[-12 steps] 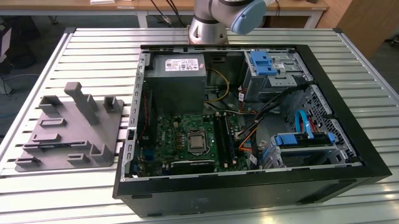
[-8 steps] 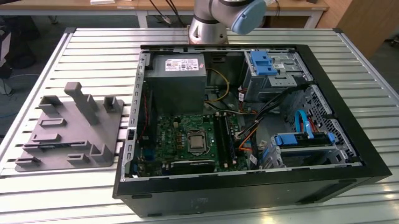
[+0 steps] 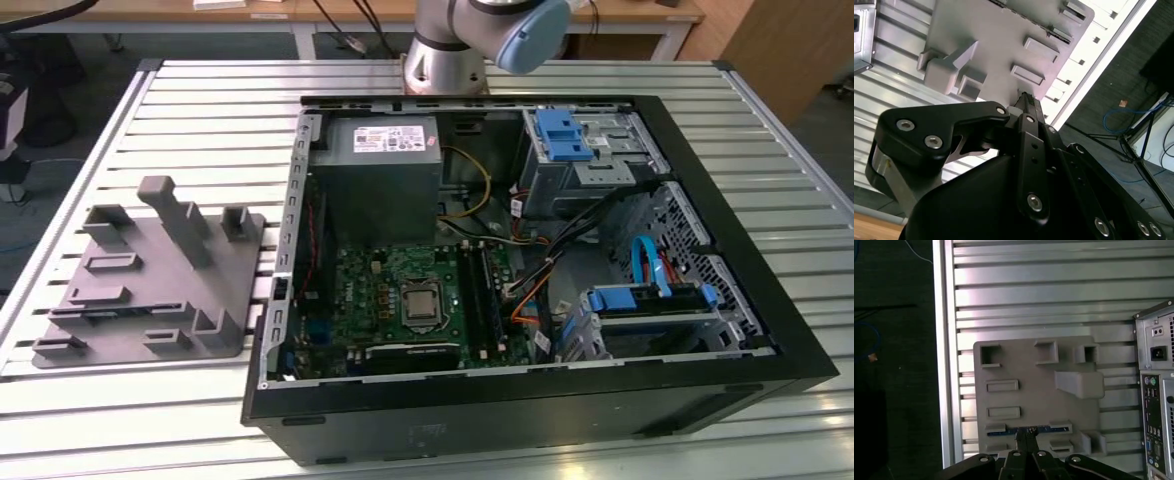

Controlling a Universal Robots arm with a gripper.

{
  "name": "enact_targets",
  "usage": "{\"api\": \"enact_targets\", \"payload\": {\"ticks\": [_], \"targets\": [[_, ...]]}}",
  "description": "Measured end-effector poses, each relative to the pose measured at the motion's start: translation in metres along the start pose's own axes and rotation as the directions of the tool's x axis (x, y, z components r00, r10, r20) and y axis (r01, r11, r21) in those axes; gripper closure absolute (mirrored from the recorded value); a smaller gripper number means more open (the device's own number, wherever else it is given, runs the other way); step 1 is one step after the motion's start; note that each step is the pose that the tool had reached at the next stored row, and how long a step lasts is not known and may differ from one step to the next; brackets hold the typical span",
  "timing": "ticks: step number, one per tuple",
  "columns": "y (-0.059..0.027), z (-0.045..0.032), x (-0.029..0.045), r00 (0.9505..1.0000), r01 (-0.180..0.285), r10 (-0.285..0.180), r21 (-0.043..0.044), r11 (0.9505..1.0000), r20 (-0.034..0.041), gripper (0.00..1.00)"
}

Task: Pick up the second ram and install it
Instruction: 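Reach for the second ram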

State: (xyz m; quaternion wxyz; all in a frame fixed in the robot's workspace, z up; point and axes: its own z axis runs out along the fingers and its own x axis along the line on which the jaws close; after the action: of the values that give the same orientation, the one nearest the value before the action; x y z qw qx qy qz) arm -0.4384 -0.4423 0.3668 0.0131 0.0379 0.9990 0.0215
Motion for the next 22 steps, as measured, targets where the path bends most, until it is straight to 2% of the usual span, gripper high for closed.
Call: {"api": "enact_targets", "payload": {"ticks": [22], "targets": [[-0.0069, 0.0229, 0.0001, 1.0000, 0.000, 0.000, 0.0001, 1.0000, 0.0000, 0.90]]}}
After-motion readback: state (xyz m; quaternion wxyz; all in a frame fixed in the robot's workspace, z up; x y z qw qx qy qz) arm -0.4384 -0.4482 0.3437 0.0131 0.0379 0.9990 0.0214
